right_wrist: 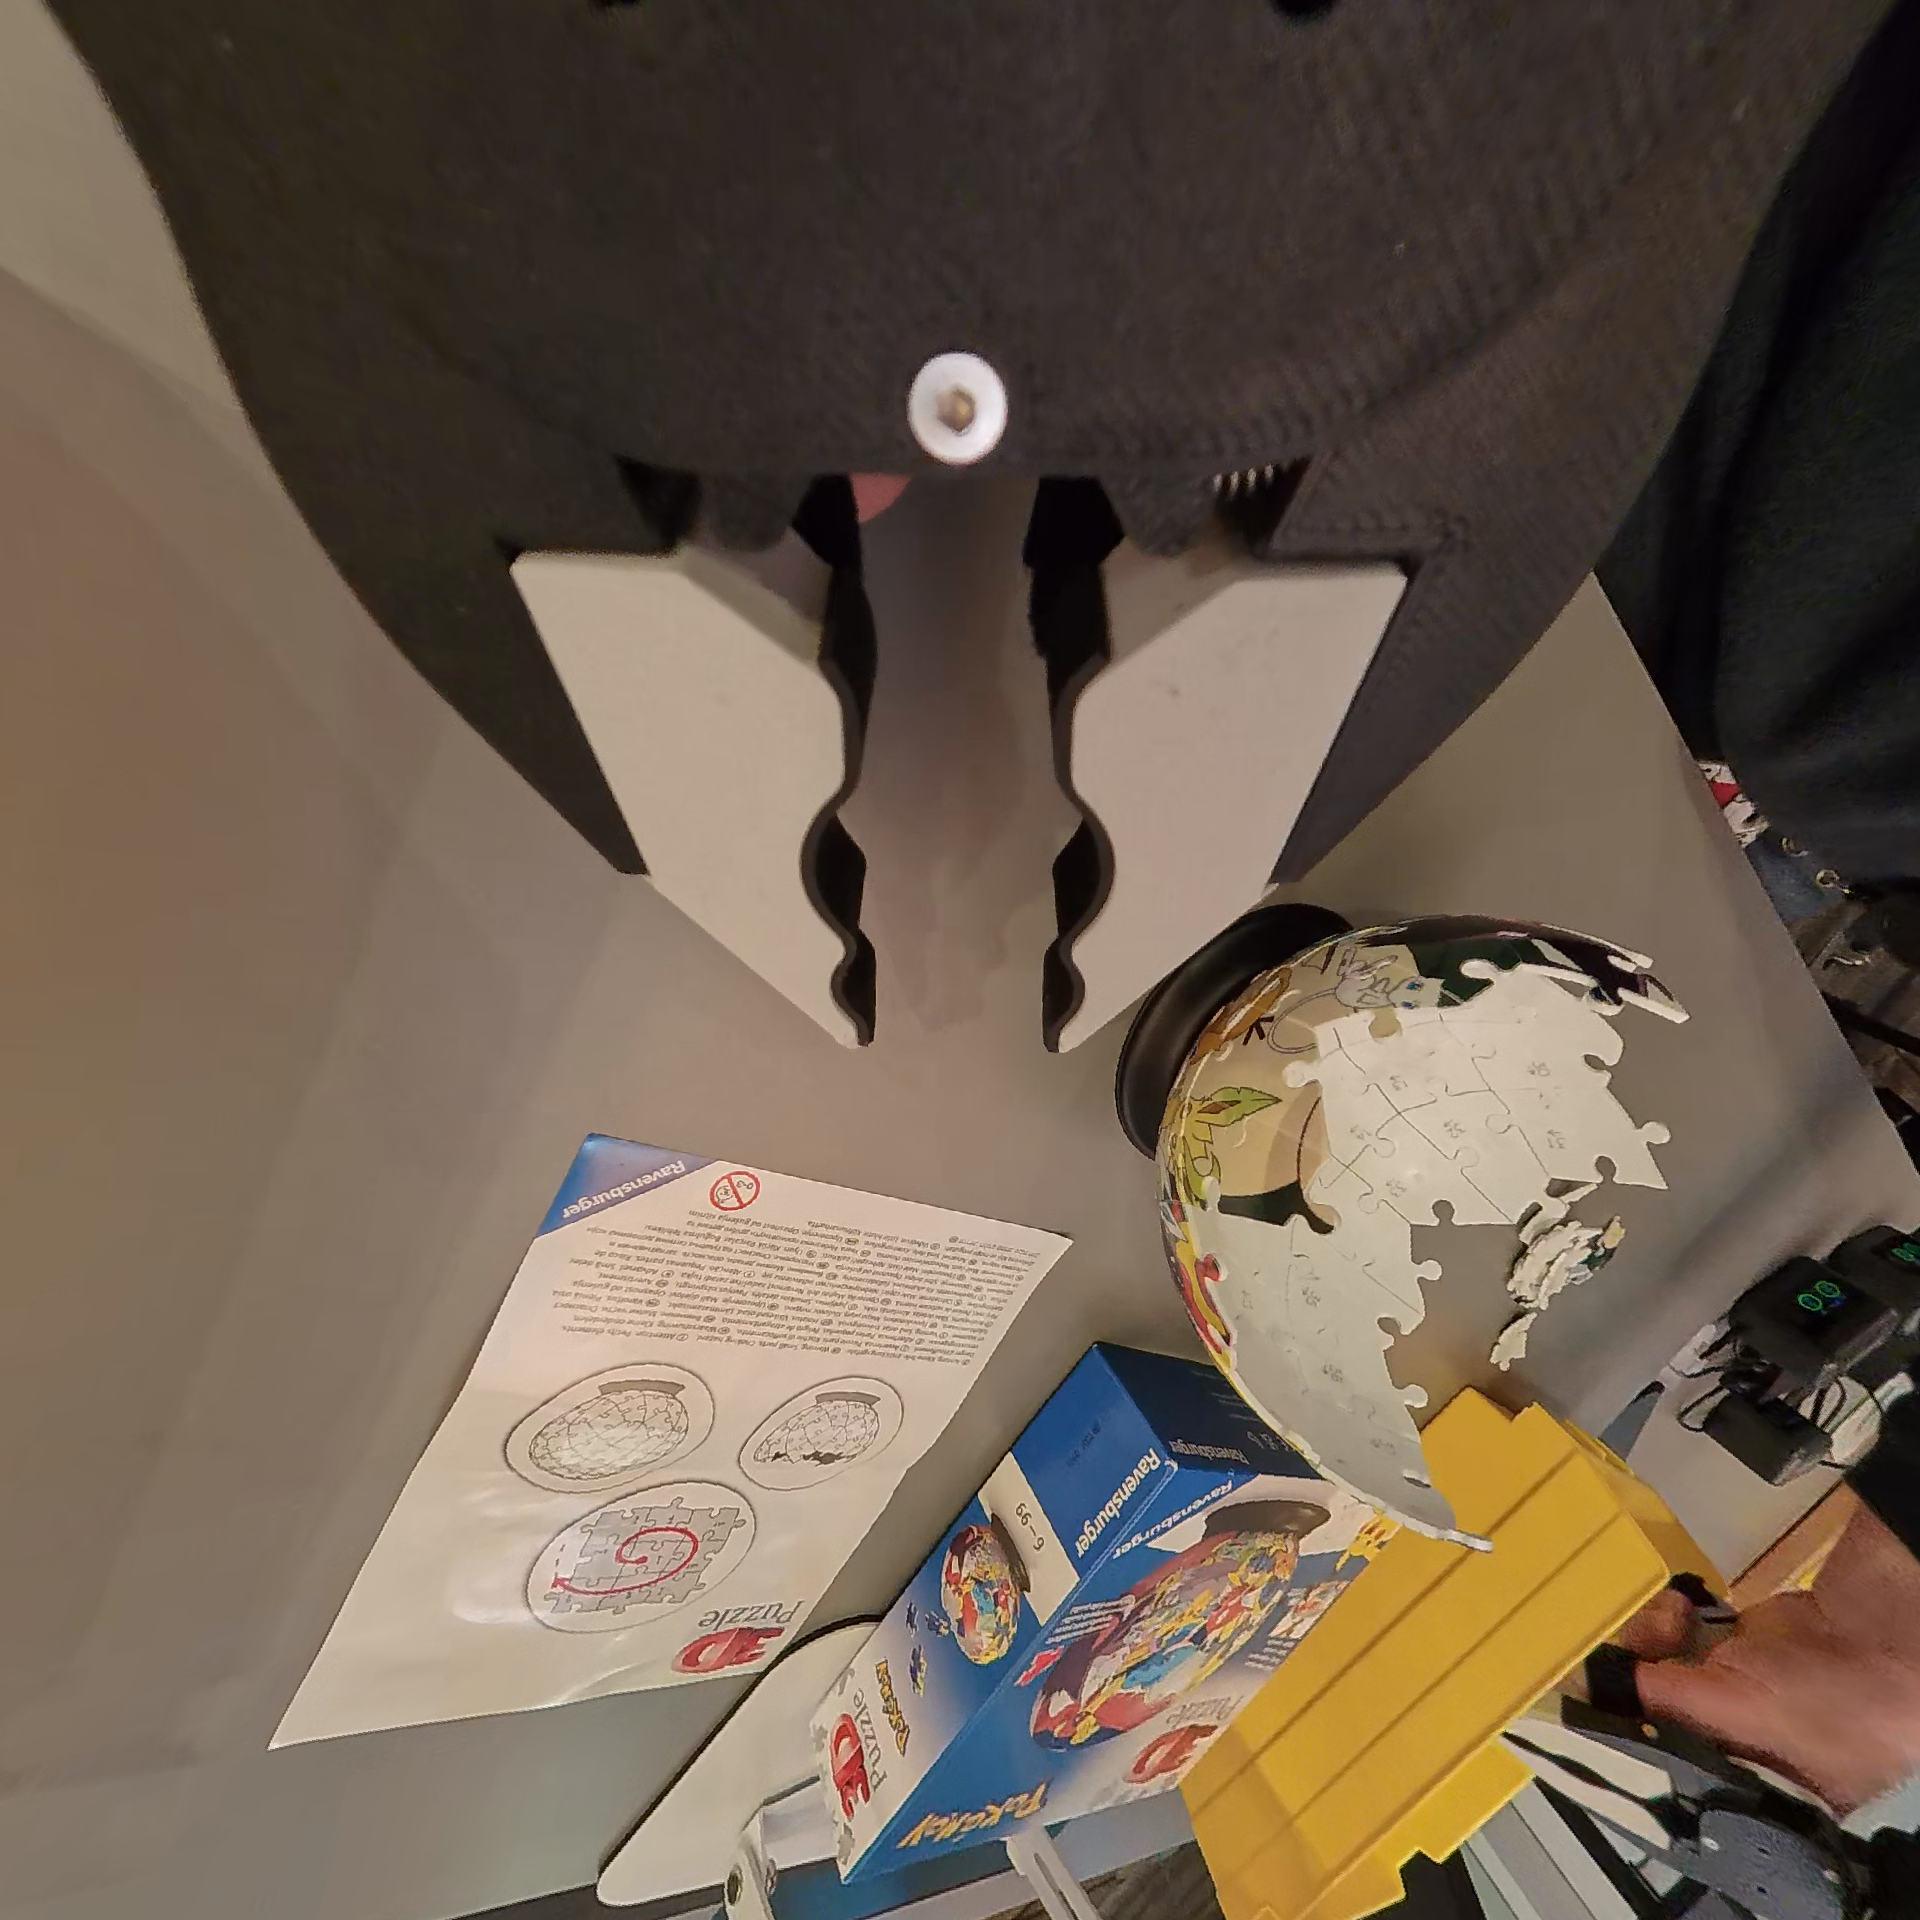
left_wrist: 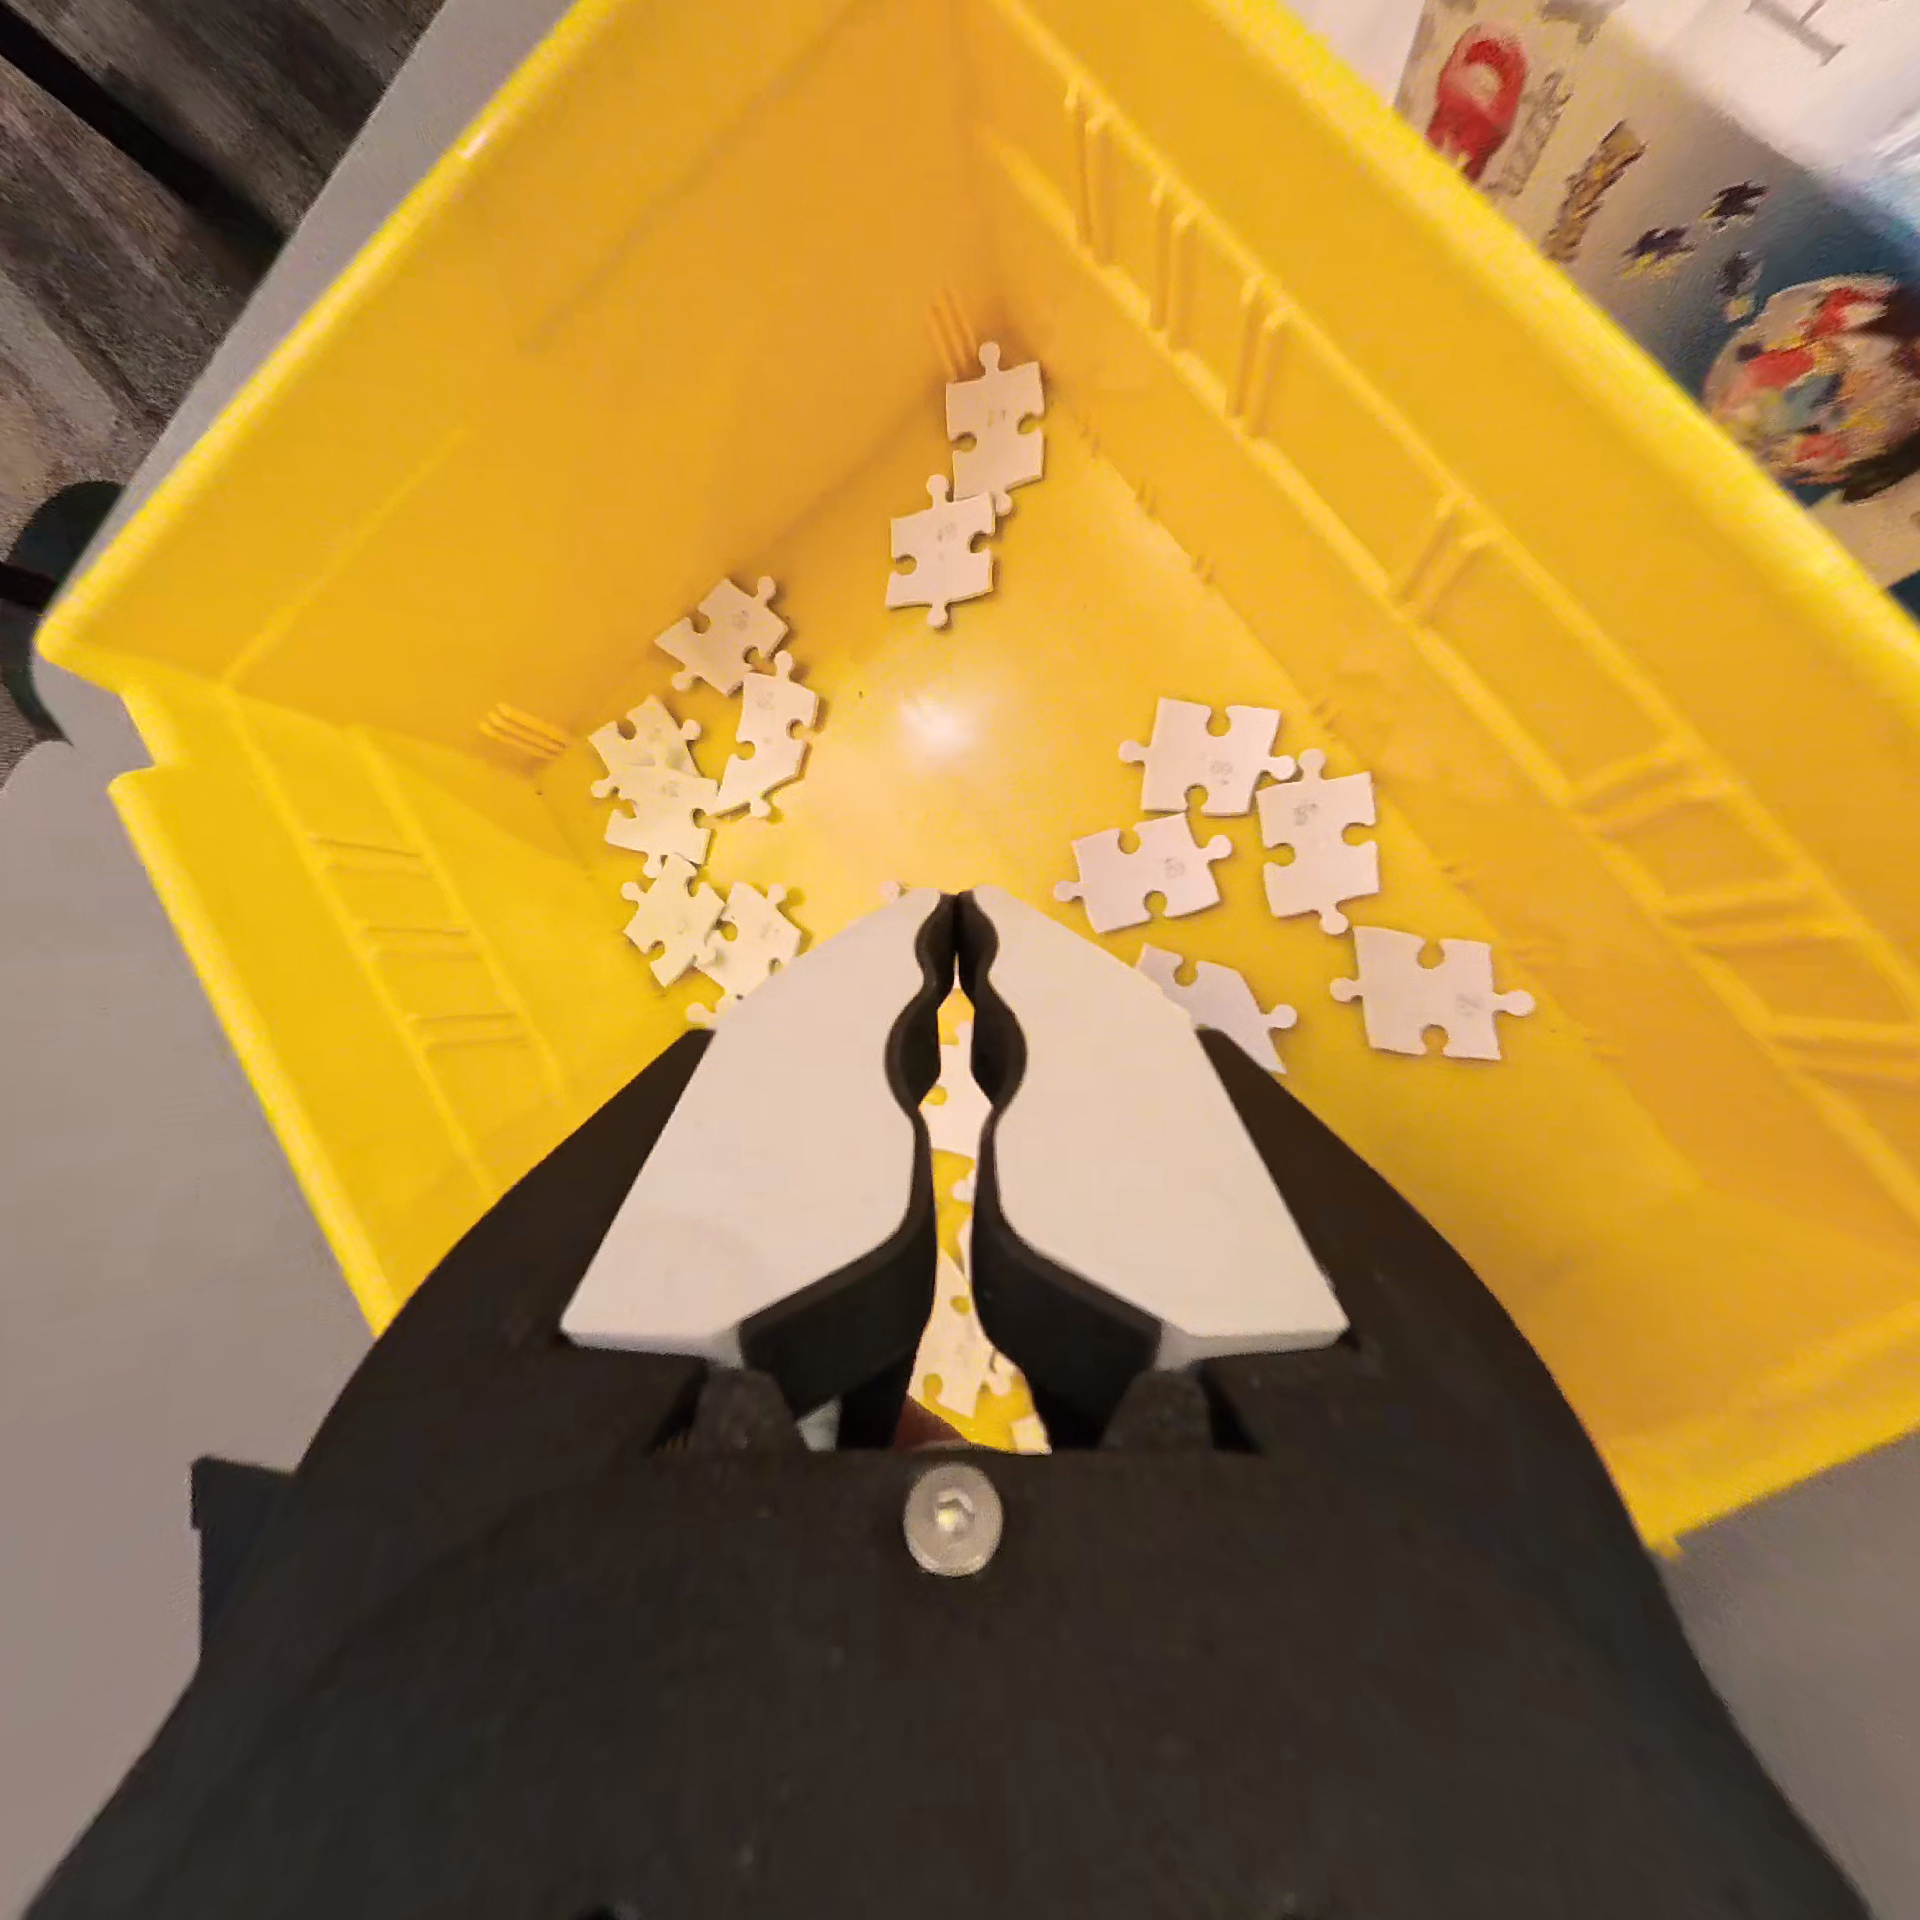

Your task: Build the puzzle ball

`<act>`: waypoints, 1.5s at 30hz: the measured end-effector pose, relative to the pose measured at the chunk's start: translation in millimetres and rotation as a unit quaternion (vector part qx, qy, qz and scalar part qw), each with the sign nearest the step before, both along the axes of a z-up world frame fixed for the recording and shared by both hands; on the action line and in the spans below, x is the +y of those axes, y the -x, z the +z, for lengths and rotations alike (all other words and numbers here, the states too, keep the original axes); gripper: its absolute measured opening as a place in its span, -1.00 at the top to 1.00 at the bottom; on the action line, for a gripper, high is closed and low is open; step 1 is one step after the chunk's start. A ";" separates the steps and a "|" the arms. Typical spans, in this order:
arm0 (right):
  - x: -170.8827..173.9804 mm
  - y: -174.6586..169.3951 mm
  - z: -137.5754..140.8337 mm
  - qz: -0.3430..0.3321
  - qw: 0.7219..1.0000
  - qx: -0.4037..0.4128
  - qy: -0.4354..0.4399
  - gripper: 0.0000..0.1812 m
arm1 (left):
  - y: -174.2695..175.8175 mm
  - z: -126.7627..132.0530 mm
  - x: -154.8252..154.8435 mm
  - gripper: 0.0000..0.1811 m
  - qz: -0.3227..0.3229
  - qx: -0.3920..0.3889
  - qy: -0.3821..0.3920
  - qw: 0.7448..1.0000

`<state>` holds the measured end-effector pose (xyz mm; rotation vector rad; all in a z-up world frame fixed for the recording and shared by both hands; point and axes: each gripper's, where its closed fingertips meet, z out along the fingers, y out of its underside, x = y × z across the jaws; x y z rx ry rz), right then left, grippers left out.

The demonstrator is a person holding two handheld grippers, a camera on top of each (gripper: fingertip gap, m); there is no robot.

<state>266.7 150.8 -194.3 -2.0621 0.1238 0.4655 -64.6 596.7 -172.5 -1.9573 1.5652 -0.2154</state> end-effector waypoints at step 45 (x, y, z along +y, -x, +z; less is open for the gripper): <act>-1.0 -1.6 5.5 0.000 1.000 0.023 -0.015 0.65 | 8.6 -63.4 29.0 0.88 0.096 0.064 0.086 0.990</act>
